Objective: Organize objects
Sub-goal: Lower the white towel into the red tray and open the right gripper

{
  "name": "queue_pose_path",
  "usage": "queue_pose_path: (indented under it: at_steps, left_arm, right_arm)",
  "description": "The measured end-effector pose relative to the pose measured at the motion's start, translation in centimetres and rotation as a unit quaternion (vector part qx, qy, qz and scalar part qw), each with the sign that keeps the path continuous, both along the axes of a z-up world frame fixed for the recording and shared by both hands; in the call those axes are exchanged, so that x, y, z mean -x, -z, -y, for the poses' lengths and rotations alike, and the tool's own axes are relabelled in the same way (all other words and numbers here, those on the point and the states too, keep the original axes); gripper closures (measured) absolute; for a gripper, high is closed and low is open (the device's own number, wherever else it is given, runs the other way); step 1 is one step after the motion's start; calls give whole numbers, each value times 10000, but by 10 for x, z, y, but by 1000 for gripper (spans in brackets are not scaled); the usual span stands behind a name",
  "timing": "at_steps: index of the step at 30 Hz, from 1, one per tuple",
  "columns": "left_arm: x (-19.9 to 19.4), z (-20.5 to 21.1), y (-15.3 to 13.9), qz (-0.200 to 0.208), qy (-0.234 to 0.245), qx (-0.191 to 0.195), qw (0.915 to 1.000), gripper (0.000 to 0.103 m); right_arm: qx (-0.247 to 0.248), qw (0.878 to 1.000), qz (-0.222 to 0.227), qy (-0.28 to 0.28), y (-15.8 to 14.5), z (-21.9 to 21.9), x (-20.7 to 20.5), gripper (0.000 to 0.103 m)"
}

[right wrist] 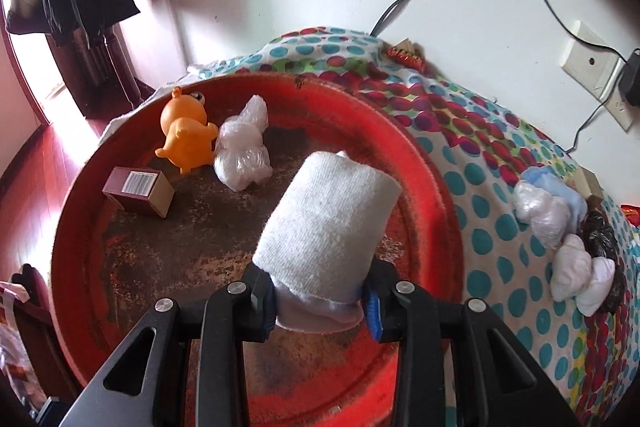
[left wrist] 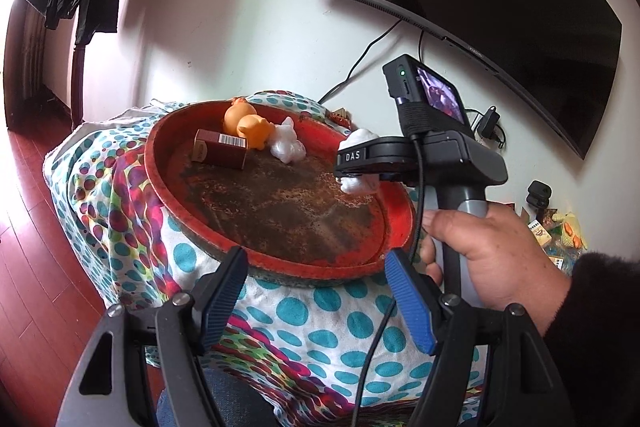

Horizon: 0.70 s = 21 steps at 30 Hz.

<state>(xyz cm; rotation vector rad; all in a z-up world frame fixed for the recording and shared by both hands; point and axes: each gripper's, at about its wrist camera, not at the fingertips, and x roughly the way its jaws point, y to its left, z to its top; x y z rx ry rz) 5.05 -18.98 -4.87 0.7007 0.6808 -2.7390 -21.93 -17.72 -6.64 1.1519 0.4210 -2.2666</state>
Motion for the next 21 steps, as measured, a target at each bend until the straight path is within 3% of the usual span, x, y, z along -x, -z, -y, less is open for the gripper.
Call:
queue_pose_path:
  at_steps: [16, 18, 20, 21]
  left_arm:
    - [6, 5, 7, 154, 6, -163, 9997, 30]
    - [6, 5, 6, 131, 9, -153, 9998, 30]
    - [3, 4, 3, 44, 14, -116, 9999, 30]
    - [0, 4, 0, -80, 12, -106, 9999, 30]
  right_arm:
    - [-77, 9993, 358, 60, 22, 8, 23, 67]
    - [-21, 9990, 450, 20, 23, 8, 24, 56]
    - [64, 9998, 118, 138, 12, 3, 21, 32]
    - [219, 9995, -70, 202, 3, -2, 19, 28]
